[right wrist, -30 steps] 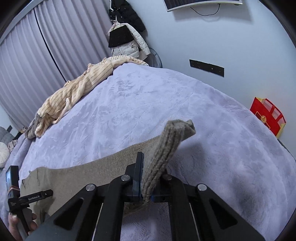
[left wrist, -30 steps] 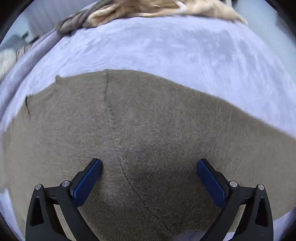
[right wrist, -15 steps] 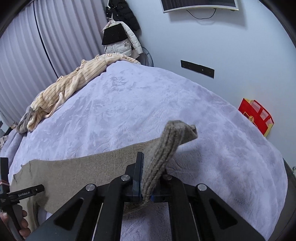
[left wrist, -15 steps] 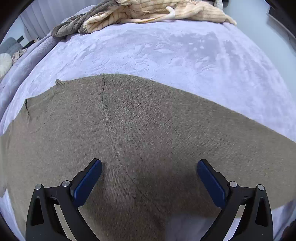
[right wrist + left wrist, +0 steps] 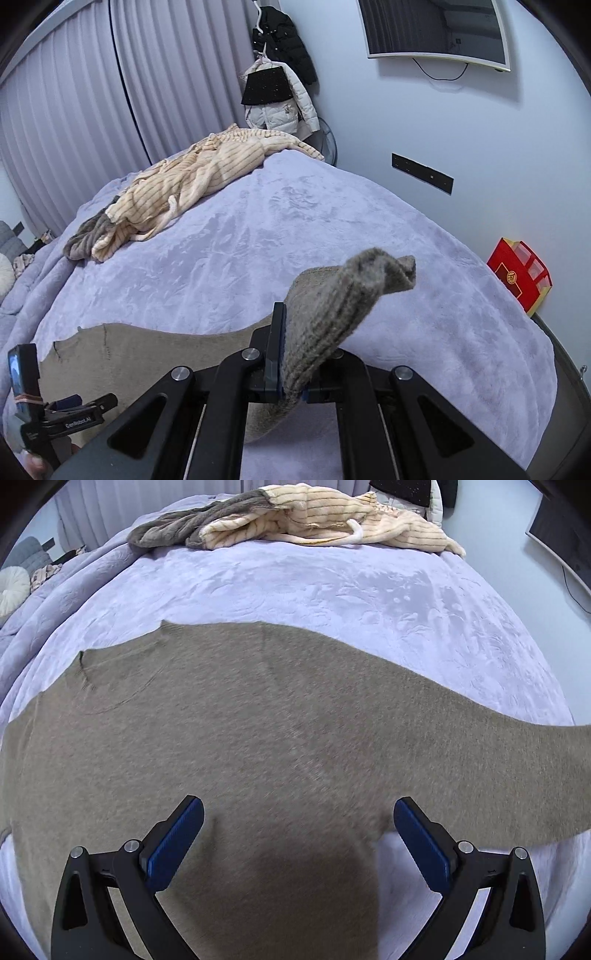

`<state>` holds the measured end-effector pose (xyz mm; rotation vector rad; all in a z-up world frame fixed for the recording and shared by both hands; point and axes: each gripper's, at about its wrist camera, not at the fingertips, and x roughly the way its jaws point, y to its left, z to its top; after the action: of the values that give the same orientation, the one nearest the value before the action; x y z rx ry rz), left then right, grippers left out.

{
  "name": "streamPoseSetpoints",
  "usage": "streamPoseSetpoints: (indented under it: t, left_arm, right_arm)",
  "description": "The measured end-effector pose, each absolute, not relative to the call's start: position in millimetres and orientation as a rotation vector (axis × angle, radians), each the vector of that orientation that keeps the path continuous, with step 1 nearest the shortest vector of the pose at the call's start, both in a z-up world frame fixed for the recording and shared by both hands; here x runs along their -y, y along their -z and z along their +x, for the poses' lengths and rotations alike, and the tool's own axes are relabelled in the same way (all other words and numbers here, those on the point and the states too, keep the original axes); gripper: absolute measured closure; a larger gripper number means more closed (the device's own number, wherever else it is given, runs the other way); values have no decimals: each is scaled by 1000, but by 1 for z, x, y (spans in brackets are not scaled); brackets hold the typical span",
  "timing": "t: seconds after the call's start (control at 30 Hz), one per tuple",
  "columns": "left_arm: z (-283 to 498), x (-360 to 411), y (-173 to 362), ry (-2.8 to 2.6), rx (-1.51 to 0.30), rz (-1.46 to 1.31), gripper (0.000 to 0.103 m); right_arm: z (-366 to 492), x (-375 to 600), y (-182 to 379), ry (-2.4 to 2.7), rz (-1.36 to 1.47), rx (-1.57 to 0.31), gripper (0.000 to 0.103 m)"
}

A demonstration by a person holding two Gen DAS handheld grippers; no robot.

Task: Fold small clothes
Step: 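Lift the held sleeve with the right tool and carry it across the body, then lay the sleeve across the sweater body and open the right tool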

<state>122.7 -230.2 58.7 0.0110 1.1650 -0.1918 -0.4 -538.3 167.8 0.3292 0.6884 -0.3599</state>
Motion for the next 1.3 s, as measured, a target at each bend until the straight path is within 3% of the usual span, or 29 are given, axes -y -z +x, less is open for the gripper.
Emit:
streamPoseSetpoints:
  t: [0.77, 1.3]
  left_arm:
    - [54, 64, -56, 76, -1159, -106, 0]
    - [30, -13, -58, 51, -1128, -181, 0]
  right_arm:
    - [39, 325, -232, 114, 114, -664, 97]
    - [45, 189, -208, -9, -8, -713, 97]
